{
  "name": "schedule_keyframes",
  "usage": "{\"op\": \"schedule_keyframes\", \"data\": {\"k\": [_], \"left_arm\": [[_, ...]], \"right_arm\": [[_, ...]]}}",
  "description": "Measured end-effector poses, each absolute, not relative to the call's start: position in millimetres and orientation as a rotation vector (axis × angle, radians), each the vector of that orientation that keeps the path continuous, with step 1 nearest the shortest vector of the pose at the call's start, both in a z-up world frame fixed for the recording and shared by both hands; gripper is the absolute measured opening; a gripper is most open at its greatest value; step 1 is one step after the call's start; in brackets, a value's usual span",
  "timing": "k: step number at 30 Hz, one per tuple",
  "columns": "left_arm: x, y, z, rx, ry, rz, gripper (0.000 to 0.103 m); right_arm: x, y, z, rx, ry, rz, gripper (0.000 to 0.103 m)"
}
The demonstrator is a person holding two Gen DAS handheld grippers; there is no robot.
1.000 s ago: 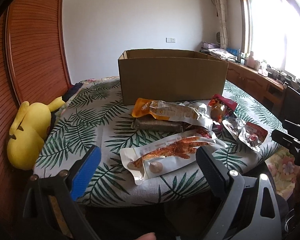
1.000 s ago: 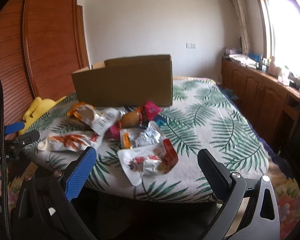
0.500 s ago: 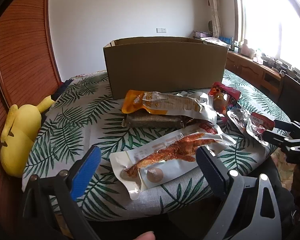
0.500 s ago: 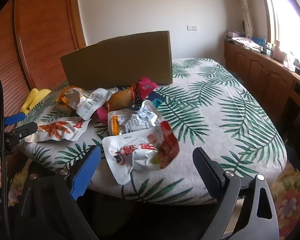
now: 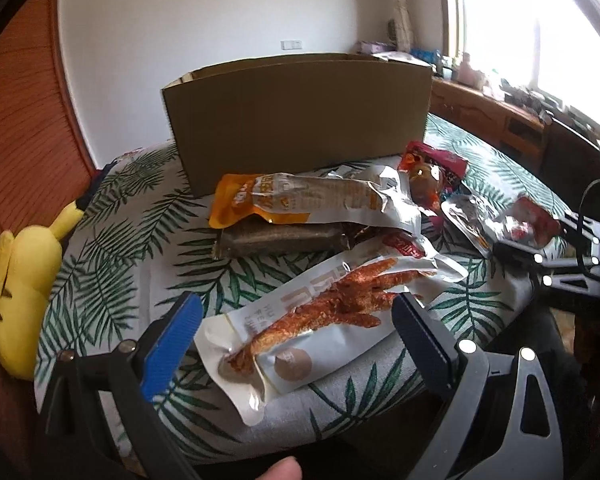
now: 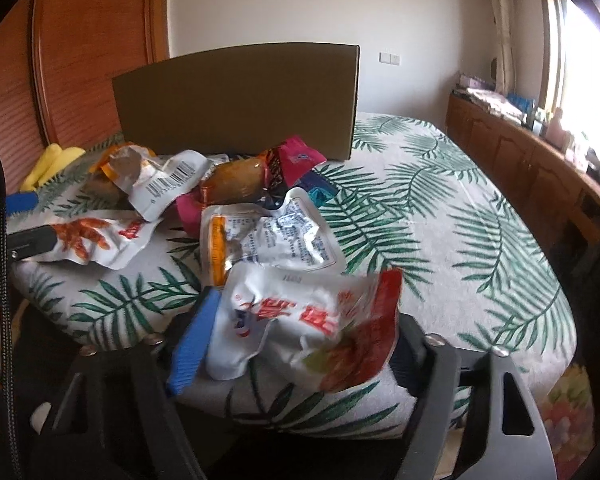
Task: Organize snacks
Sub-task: 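Grasp the white red-printed snack bag with the right tool while the left tool approaches the chicken-feet package, then close the left tool on the chicken-feet package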
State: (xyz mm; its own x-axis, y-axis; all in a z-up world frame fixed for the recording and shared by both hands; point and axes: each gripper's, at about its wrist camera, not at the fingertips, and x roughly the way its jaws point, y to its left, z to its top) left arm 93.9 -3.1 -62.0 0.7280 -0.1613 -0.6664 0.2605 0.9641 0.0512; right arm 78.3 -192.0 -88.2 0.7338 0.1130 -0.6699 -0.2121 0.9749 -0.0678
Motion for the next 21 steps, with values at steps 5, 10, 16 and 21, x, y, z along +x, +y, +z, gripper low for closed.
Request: {"op": "schedule_keyframes", "data": {"k": [5,10,16,21], "left_arm": [[103.8,-6.9,-62.1,0.174,0.764,-0.306,0.096],[109.8,-18.1,-64.9,0.243,0.781,-0.341,0.096],[112.2,-26.8,-65.8,0.302,0.804,-0.397,0.096],[106.8,-34.9,-64.7,0.346,0.805,-0.423,0.096]], "right_arm": [[82.0,-199.1,-87.4,-0.144,0.724,0.183,0.066],[92.3,-209.0,-86.5,-0.136,0.732,0.177,0.065],[94.7,-213.6,-87.2,-0.143,0.733,0.177,0.065],[94.6,-213.5,-87.2,-0.143,0.731,0.177,0.065]]}}
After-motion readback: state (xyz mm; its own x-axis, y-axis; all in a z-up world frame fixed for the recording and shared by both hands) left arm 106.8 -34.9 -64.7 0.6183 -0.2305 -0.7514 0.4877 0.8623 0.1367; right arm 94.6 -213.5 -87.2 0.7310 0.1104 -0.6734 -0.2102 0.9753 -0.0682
